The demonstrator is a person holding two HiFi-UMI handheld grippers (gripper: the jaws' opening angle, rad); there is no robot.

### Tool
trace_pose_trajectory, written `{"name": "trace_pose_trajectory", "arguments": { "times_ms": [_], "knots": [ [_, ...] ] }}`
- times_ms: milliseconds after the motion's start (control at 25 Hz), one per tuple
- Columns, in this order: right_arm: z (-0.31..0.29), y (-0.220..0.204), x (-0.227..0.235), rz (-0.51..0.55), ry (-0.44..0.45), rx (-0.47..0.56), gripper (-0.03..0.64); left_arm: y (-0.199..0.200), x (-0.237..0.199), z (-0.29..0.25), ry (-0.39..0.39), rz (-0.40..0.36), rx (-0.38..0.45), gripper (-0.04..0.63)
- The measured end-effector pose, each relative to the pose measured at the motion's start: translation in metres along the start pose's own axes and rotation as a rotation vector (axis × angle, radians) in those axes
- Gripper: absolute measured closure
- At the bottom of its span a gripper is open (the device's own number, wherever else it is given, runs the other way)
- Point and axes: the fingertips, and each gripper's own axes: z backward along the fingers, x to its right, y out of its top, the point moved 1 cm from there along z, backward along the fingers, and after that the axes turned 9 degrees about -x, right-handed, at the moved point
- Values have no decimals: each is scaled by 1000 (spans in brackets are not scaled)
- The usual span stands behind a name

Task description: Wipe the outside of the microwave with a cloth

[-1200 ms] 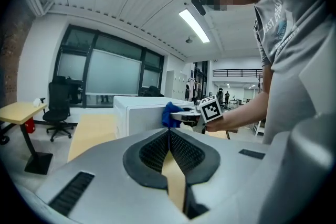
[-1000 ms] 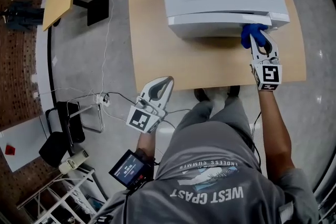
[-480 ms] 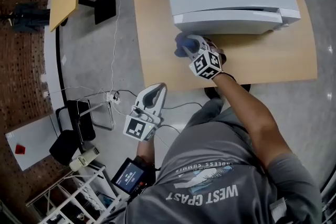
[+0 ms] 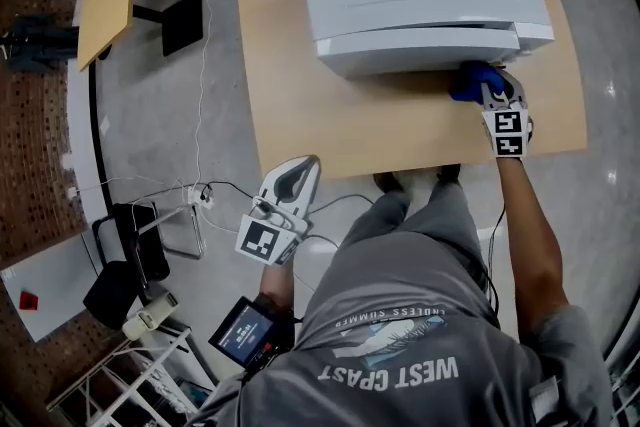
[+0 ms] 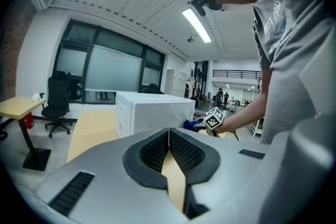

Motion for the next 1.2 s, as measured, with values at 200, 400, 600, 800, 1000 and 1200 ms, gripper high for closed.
{"name": "trace_pose_trajectory", "arguments": {
  "times_ms": [200, 400, 600, 800, 1000, 1200],
  "knots": [
    [50, 36, 41, -478, -89, 221, 535, 9, 8, -15, -35, -29, -13, 572],
    [85, 130, -25, -496, 55, 476, 535, 15, 18, -25, -59, -59, -32, 572],
    [89, 213, -129, -144, 270, 570, 535, 21, 29, -35, -84, -79, -19, 572],
    [86, 197, -63, -206, 144, 522, 535, 32, 24, -29, -65, -78, 21, 572],
    [113, 115, 85, -285, -224, 377, 535, 37, 14, -28, -47, -66, 31, 572],
    [81, 57, 121, -337, -269, 270, 535, 47, 16, -50, -32, -59, 10, 572]
  ]
}}
